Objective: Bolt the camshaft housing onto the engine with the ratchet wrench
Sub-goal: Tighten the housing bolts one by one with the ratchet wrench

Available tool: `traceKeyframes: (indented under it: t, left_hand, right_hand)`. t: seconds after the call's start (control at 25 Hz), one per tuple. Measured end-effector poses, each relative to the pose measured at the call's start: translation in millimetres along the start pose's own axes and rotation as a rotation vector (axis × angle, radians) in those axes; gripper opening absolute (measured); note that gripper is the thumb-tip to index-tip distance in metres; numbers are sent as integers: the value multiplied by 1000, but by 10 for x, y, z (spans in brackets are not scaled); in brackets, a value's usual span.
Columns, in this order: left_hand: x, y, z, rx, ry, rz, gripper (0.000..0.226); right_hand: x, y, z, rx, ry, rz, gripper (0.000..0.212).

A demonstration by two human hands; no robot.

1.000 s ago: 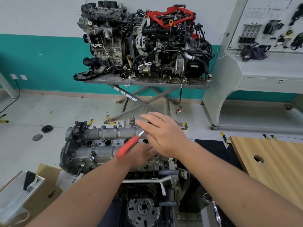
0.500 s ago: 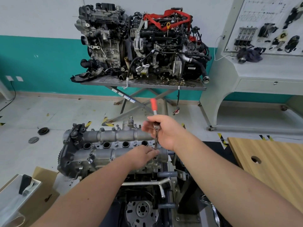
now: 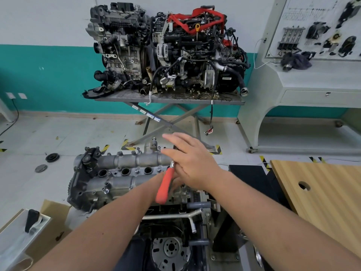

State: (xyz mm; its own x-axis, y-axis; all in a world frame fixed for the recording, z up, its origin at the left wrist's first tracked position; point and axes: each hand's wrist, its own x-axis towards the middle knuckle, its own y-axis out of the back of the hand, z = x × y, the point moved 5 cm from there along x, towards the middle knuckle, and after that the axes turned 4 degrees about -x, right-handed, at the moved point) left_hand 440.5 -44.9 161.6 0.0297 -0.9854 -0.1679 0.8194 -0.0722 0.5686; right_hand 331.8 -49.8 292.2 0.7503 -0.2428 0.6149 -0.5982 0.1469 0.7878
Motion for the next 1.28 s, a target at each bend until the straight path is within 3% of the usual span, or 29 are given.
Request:
traceKeyframes:
  t: [0.12,0.2,0.36,0.48,0.64,0.8,0.88,1.04,1.16,1.28]
  left_hand:
    - [-16,16,5,82,-45,47,18]
    - [-22,40,-6,232,-27,-12,40]
    - [-30,23,-11,148,81,-105,49]
    - [-34,14,9,132,64,-103,46]
    - [-35,19,39,119,46,-119,50]
    - [-48,47,72,125,27,-146,47]
    - [-39,55,81,119,17,-155,50]
    - [-28,45,75,135,9,-155,56]
    - [-24,41,86,155,-12,-159,52]
    - [-19,53,87,146,-6,-164,46]
  right_hand:
    - [82,82,55,1,29,-319,51]
    - [132,95,127,-104,8,-459,51]
    - [368,89,140,-201,-124,-426,36]
    - [356,-41,251,300,-548,-397,28]
    - [163,-188,325,1053,-1124,-195,18]
    - [89,-255,297,1477,-1363,-45,30]
    - [63,-247,325,1580,-1396,38,38]
    - [-57,-235,307,1672,-1287,209,17]
    - [-207,-296,246,1752,-1148,289,37]
    - [-260,-369,202,1739,-1055,263,45]
